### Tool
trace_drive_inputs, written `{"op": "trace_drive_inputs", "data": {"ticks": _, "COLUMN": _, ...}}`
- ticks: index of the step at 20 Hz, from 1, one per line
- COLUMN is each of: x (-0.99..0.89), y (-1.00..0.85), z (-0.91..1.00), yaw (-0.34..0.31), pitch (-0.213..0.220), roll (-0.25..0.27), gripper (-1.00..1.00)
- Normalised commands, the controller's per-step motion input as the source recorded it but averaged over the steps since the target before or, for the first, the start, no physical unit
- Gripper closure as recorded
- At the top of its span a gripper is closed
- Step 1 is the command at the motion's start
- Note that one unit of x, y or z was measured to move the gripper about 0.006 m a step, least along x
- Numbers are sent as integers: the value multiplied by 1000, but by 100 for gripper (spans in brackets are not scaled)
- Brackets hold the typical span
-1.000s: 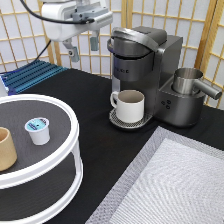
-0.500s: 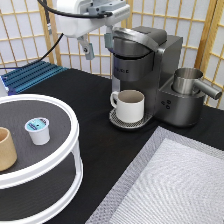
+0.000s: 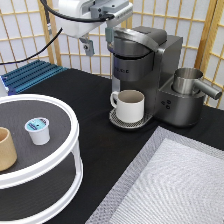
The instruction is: Make coffee
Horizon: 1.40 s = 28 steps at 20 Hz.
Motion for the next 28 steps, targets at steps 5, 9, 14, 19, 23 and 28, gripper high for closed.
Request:
{"op": "trace_drive_inputs", "data": {"ticks": 5, "x": 384, "y": 186, "z": 395, "yaw": 1, "pitch": 75, "roll": 71, "gripper": -100}}
{"op": "trace_drive_inputs", "data": {"ticks": 9, "x": 409, "y": 276, "z": 471, "yaw": -3, "pitch": 69, "roll": 25, "gripper": -100}}
{"op": "trace_drive_inputs", "data": {"ticks": 14, "x": 416, "y": 437, "z": 684, "yaw": 0, "pitch": 77, "roll": 0, "gripper": -100}}
{"op": "trace_drive_inputs", "data": {"ticks": 19, "x": 558, "y": 614, "z": 658, "yaw": 0, "pitch": 121, "roll": -4, "gripper": -100}}
{"op": "trace_drive_inputs", "data": {"ticks": 23, "x": 626, "y": 692, "z": 499, "yaw": 0, "pitch": 182, "roll": -58, "gripper": -100}}
{"op": "trace_drive_inputs", "data": {"ticks": 28, "x": 587, "y": 719, "z": 489, "yaw": 0, "pitch": 210, "roll": -73, "gripper": -100}}
